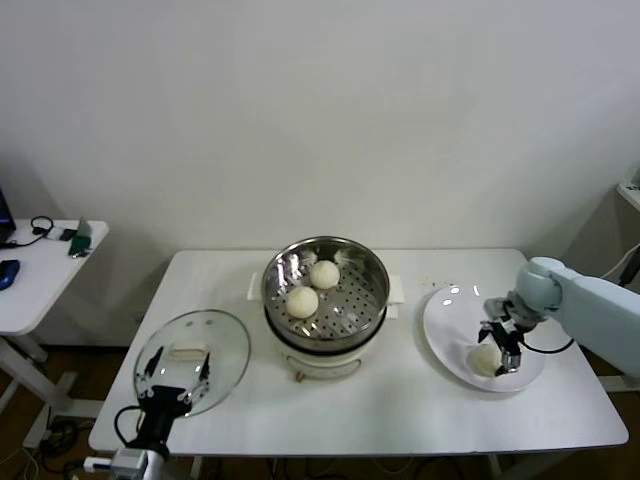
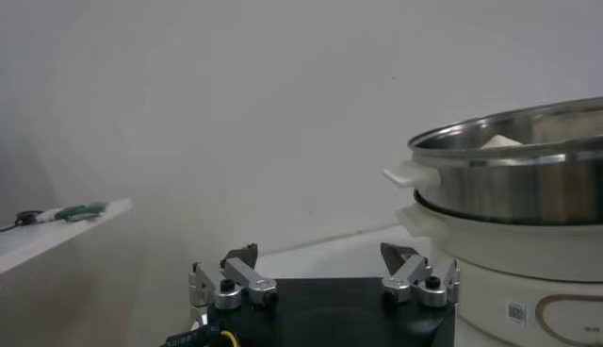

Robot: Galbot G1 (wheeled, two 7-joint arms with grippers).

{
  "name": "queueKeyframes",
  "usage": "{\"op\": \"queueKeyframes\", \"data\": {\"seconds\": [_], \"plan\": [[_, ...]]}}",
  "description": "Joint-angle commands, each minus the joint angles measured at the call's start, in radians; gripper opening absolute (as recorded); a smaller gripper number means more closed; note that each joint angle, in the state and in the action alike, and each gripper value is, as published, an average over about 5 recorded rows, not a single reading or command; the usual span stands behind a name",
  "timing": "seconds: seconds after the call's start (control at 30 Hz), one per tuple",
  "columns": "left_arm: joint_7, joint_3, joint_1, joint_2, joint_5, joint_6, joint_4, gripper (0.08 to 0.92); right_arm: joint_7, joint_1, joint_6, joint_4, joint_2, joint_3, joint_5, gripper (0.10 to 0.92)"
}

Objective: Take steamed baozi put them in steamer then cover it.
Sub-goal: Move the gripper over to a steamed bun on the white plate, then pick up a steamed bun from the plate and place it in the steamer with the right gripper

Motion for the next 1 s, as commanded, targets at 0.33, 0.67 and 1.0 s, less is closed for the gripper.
{"op": "queueKeyframes", "data": {"seconds": [0.33, 0.67, 1.0], "plan": [[0.0, 0.001, -0.001, 0.0, 0.0, -0.001, 0.001, 0.823, -0.025, -0.018, 0.025, -0.032, 0.022, 0.026, -0.031, 0.723], [-0.001, 0.0, -0.002, 0.001, -0.001, -0.002, 0.001, 0.823, -0.037, 0.035, 0.074, -0.022, 0.018, 0.016, -0.028, 0.696], [0.0, 0.009, 0.001, 0.0, -0.002, -0.007, 0.001, 0.823, -0.103, 0.455, 0.355, 0.101, 0.088, -0.234, -0.116, 0.699]]}}
